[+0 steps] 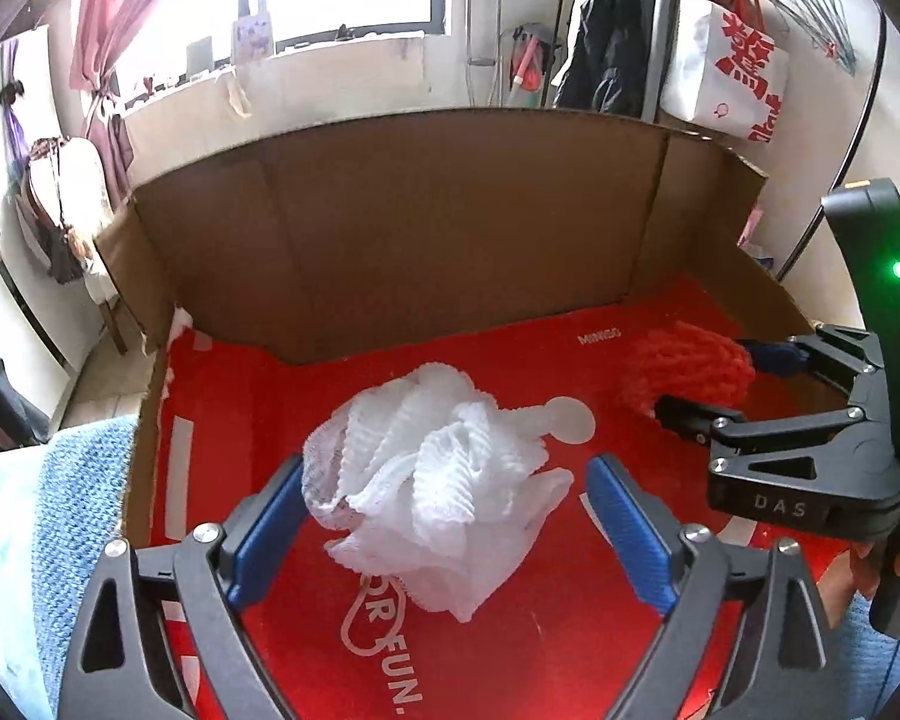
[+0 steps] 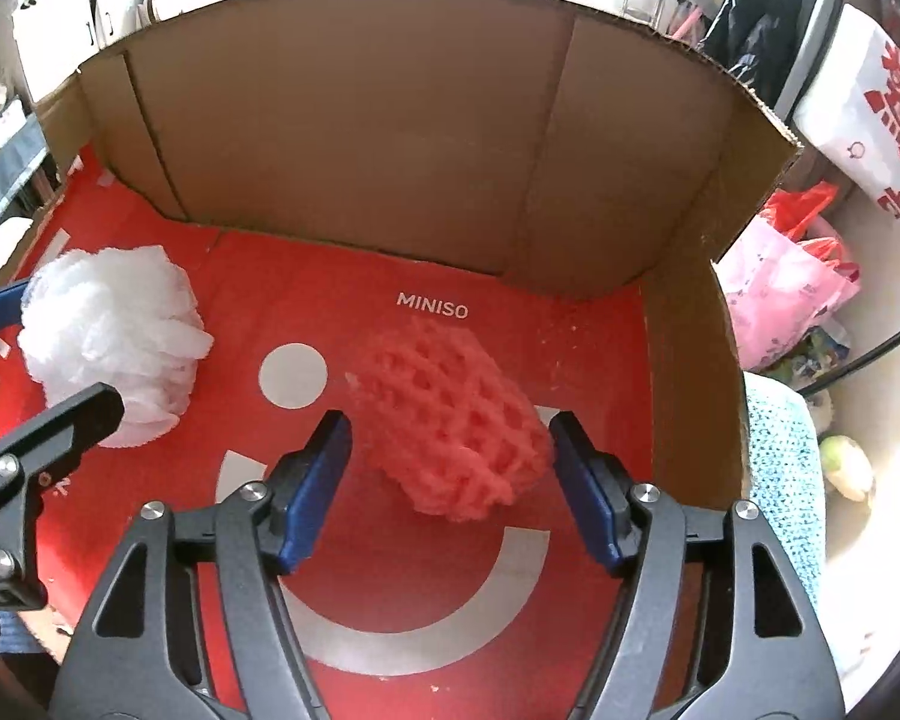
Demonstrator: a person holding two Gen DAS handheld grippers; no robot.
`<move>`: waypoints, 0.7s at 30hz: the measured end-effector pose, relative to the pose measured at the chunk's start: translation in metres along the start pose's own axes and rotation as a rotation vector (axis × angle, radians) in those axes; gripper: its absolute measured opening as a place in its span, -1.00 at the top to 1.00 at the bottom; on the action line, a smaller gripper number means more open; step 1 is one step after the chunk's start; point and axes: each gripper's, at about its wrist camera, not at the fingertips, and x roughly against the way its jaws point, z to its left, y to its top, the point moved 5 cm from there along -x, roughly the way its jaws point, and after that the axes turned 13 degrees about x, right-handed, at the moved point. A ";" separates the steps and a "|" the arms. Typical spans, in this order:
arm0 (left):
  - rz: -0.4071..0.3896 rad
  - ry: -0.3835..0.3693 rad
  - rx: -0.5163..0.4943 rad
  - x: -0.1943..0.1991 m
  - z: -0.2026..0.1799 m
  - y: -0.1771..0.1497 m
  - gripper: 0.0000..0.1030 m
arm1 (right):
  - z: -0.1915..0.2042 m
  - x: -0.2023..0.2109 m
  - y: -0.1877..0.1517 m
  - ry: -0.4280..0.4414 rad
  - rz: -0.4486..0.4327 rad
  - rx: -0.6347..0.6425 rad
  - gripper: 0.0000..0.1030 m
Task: Organize soft objects
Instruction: 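Carry both balls into the red box and open both tools to release, then withdraw both tools from the box back toward the remaining items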
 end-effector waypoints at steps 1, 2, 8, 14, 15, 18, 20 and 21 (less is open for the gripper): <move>-0.005 0.001 -0.002 0.002 -0.001 0.000 -0.83 | 0.000 0.002 0.000 0.003 -0.002 -0.003 -0.31; -0.014 0.002 -0.004 0.005 -0.001 0.000 -0.84 | 0.000 0.005 0.000 0.004 -0.007 -0.008 -0.32; -0.077 0.002 0.009 0.031 0.002 0.001 -0.92 | -0.002 0.023 0.000 -0.015 -0.040 -0.011 -0.43; -0.145 -0.014 0.059 0.074 0.007 0.000 -0.97 | 0.000 0.061 -0.008 -0.032 -0.085 -0.023 -0.43; -0.157 -0.022 0.063 0.082 0.007 -0.001 -0.97 | 0.001 0.068 -0.011 -0.033 -0.094 -0.024 -0.43; -0.205 -0.040 0.074 0.110 0.007 -0.005 -0.99 | 0.002 0.095 -0.017 -0.026 -0.142 -0.031 -0.53; -0.243 -0.050 0.076 0.130 0.006 -0.009 -0.99 | 0.005 0.121 -0.024 -0.040 -0.190 -0.027 -0.60; -0.262 -0.055 0.074 0.140 0.005 -0.012 -1.00 | 0.007 0.131 -0.026 -0.045 -0.209 -0.025 -0.61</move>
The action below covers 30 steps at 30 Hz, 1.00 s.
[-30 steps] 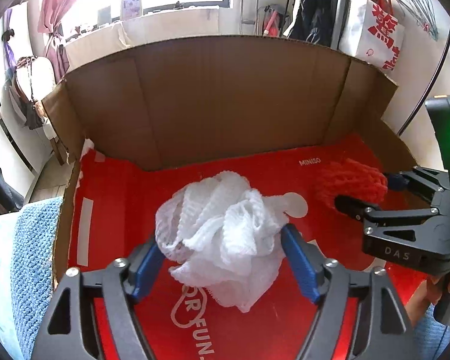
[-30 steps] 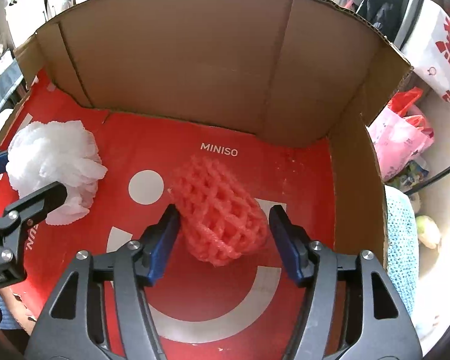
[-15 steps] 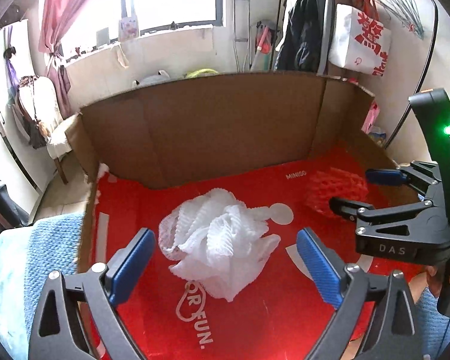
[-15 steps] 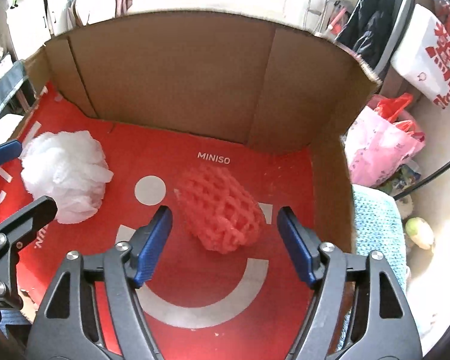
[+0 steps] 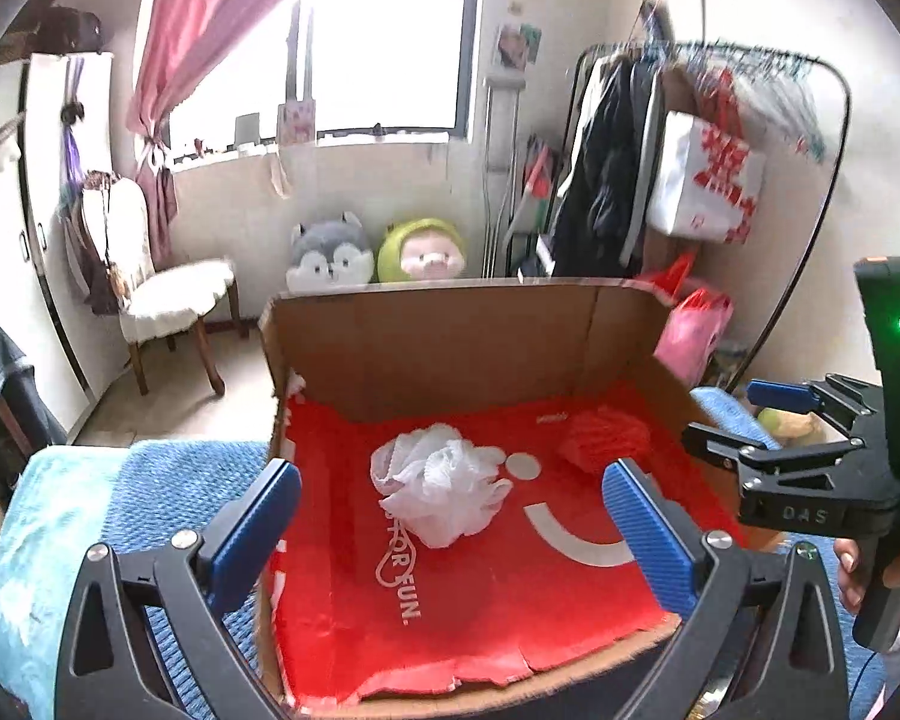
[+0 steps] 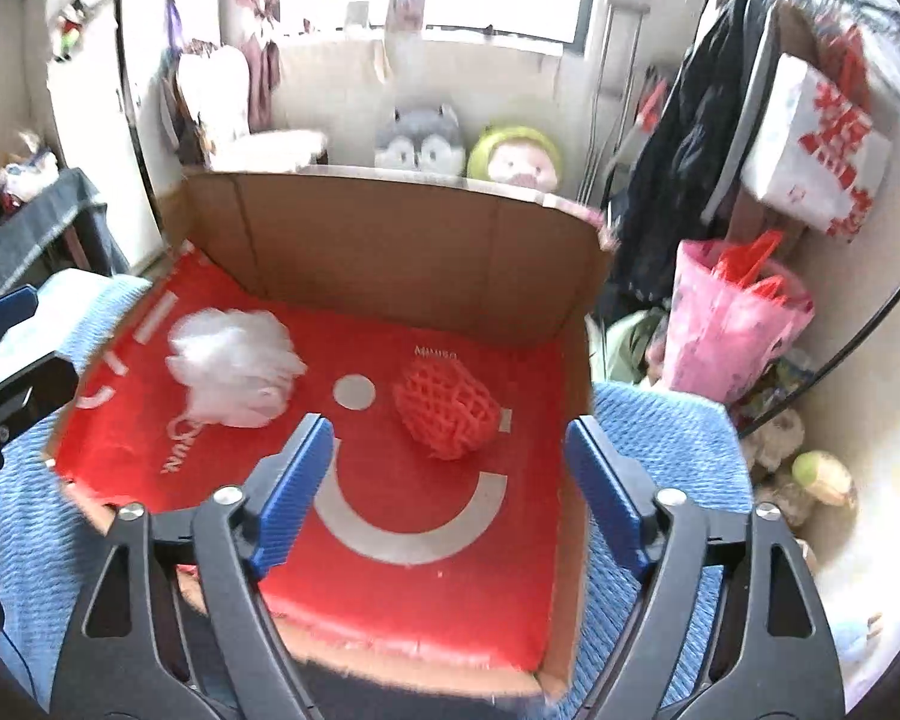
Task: Organize soft objects
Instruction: 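Withdraw both tools from the box back toward the remaining items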
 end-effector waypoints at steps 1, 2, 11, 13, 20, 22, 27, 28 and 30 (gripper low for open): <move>-0.015 -0.002 -0.001 0.009 -0.001 0.000 -1.00 | 0.000 0.010 0.000 -0.004 -0.024 0.002 -0.61; -0.037 -0.005 -0.003 0.021 -0.002 -0.001 -0.99 | 0.003 0.025 -0.002 -0.008 -0.053 0.003 -0.61; -0.174 -0.023 -0.004 0.112 -0.012 -0.021 -1.00 | 0.026 0.126 -0.030 -0.022 -0.253 0.024 -0.80; -0.204 -0.029 -0.004 0.132 -0.013 -0.029 -1.00 | 0.032 0.149 -0.041 -0.016 -0.295 0.022 -0.81; -0.267 -0.056 -0.017 0.192 -0.022 -0.067 -1.00 | 0.051 0.205 -0.085 0.008 -0.377 0.000 -0.90; -0.271 -0.065 -0.021 0.203 -0.024 -0.080 -1.00 | 0.056 0.218 -0.100 0.002 -0.390 -0.001 -0.90; -0.275 -0.090 -0.025 0.221 -0.029 -0.115 -1.00 | 0.069 0.239 -0.135 -0.025 -0.408 -0.008 -0.90; -0.277 -0.091 -0.023 0.224 -0.030 -0.122 -1.00 | 0.073 0.242 -0.145 -0.035 -0.412 -0.008 -0.90; -0.286 -0.087 -0.019 0.229 -0.030 -0.134 -1.00 | 0.079 0.248 -0.159 -0.058 -0.423 -0.011 -0.90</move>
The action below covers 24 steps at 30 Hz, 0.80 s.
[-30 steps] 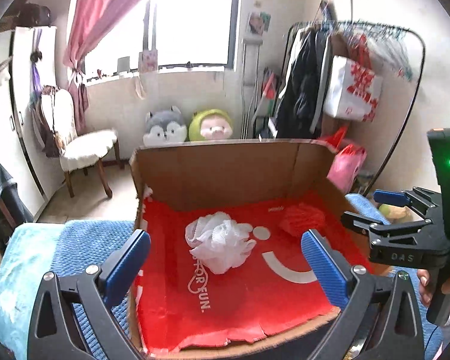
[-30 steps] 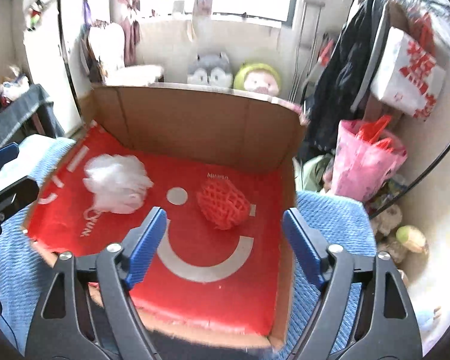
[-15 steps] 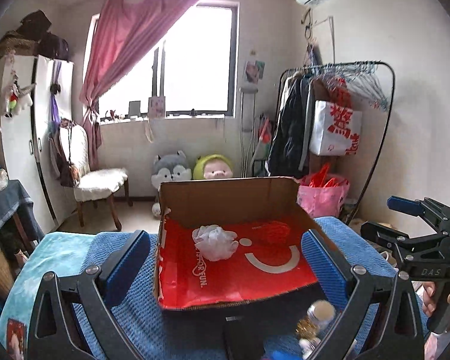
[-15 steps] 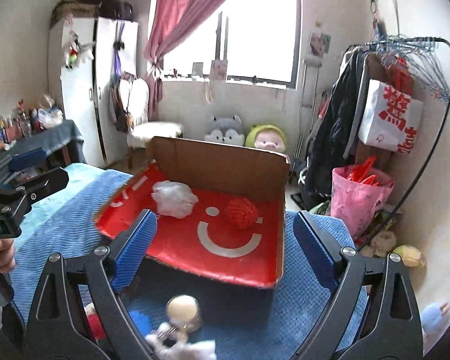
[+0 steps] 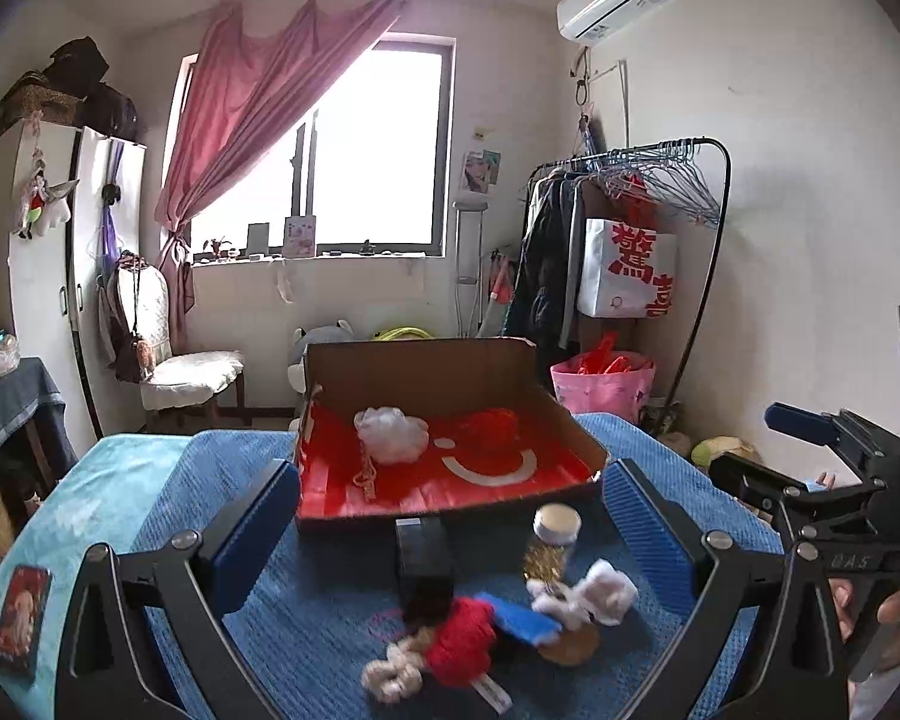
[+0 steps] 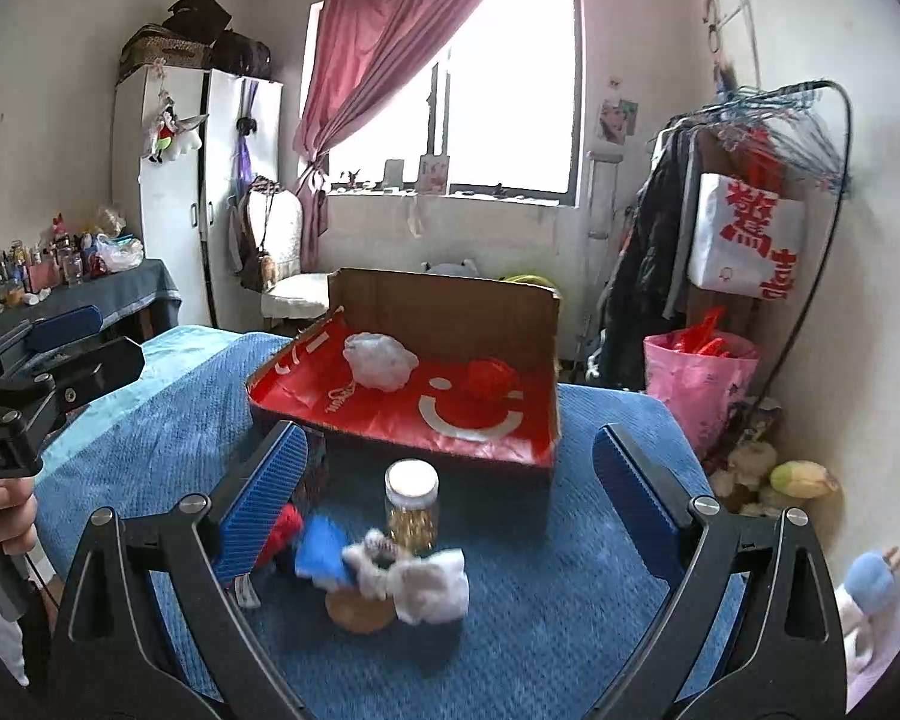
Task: Organize soft objects
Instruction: 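Withdraw both tools from the box back toward the remaining items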
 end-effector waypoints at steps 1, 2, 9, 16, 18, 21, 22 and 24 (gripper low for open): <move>-0.006 0.004 0.000 0.003 -0.001 -0.005 -1.00 | 0.003 0.006 -0.005 -0.008 -0.003 0.002 -0.90; -0.009 0.009 0.002 0.006 0.000 -0.012 -1.00 | 0.007 0.011 -0.012 -0.019 -0.007 0.004 -0.90; -0.016 0.076 0.032 0.017 0.011 -0.061 -1.00 | 0.029 0.032 -0.057 -0.058 -0.025 -0.032 -0.91; 0.053 0.105 0.052 0.000 0.025 -0.106 -1.00 | 0.054 0.014 -0.101 -0.072 0.030 -0.006 -0.91; 0.096 0.108 0.071 -0.009 0.029 -0.120 -1.00 | 0.059 0.003 -0.116 -0.071 0.064 -0.004 -0.91; 0.146 0.127 0.080 -0.021 0.035 -0.137 -1.00 | 0.060 -0.012 -0.135 -0.060 0.111 -0.040 -0.91; 0.158 0.132 0.081 -0.024 0.036 -0.141 -1.00 | 0.059 -0.017 -0.142 -0.054 0.130 -0.060 -0.91; 0.183 0.140 0.083 -0.030 0.039 -0.149 -1.00 | 0.057 -0.022 -0.149 -0.052 0.149 -0.081 -0.91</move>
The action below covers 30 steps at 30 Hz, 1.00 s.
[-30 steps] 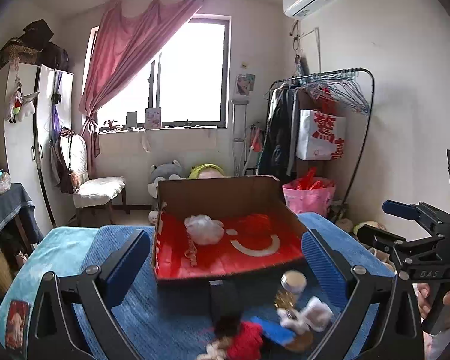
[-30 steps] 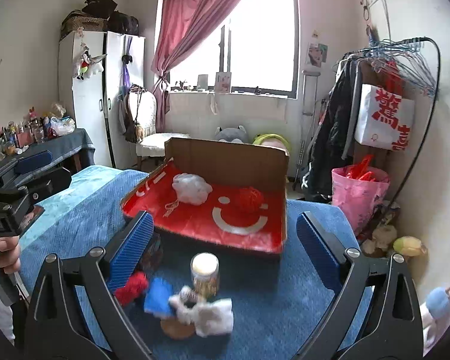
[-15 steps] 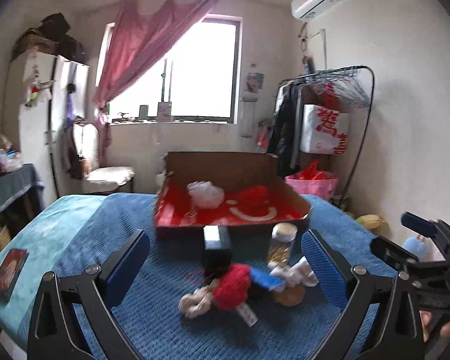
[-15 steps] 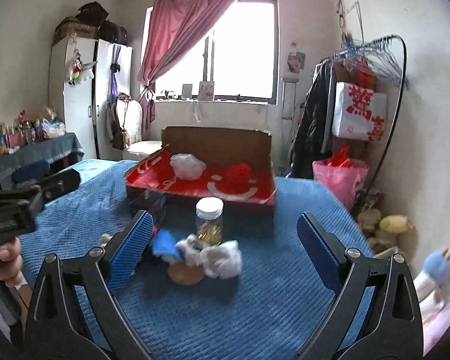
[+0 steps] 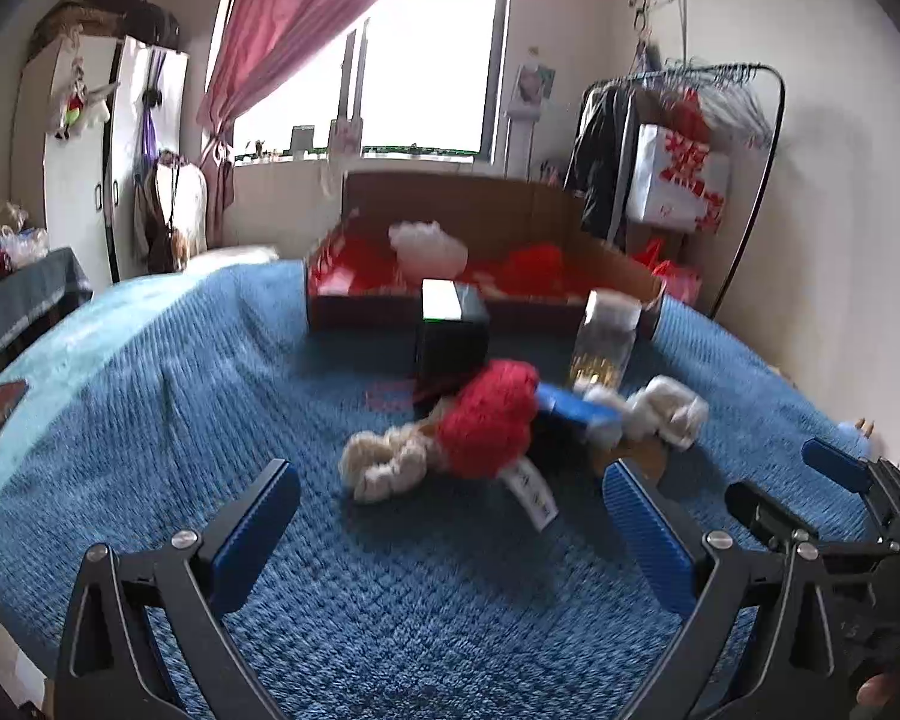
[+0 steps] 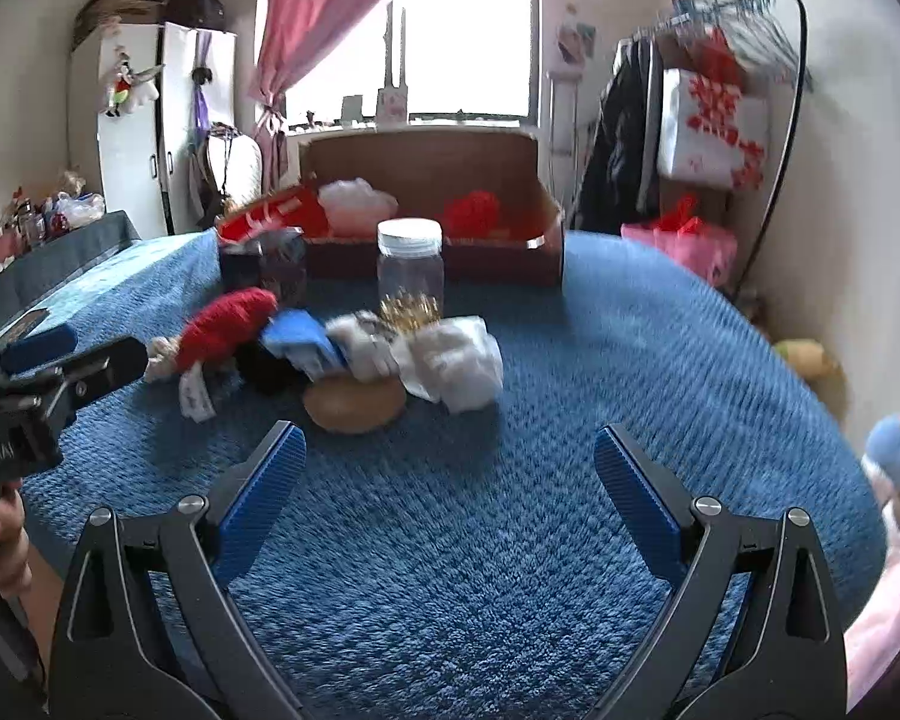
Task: Organize soft objects
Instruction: 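Withdraw both tools from the box back toward the remaining items, then grasp the red knitted bunny with the left tool while the right tool grasps the white cloth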
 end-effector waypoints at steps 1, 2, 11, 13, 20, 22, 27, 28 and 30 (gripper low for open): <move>0.010 0.003 -0.001 -0.003 0.001 -0.003 -1.00 | -0.001 -0.003 -0.002 0.005 0.011 -0.007 -0.91; 0.019 0.006 -0.003 -0.006 0.001 -0.005 -1.00 | -0.003 -0.007 -0.005 0.008 0.024 -0.013 -0.91; 0.081 0.035 -0.008 -0.022 0.007 -0.016 -1.00 | -0.010 -0.020 -0.013 0.025 0.075 -0.050 -0.91; 0.093 0.037 -0.006 -0.025 0.008 -0.017 -1.00 | -0.012 -0.021 -0.015 0.025 0.082 -0.055 -0.91; 0.144 0.035 -0.015 -0.032 0.010 -0.012 -1.00 | -0.017 -0.032 -0.018 0.056 0.118 -0.061 -0.91; 0.160 0.028 -0.016 -0.035 0.009 -0.008 -1.00 | -0.019 -0.036 -0.016 0.089 0.127 -0.072 -0.91; 0.174 0.005 -0.023 -0.044 0.004 0.008 -0.89 | -0.026 -0.049 -0.004 0.163 0.153 -0.093 -0.91; 0.179 0.001 -0.027 -0.047 0.003 0.011 -0.85 | -0.028 -0.053 0.001 0.170 0.159 -0.089 -0.91; 0.191 -0.004 -0.036 -0.055 -0.001 0.017 -0.76 | -0.029 -0.059 0.006 0.178 0.171 -0.086 -0.82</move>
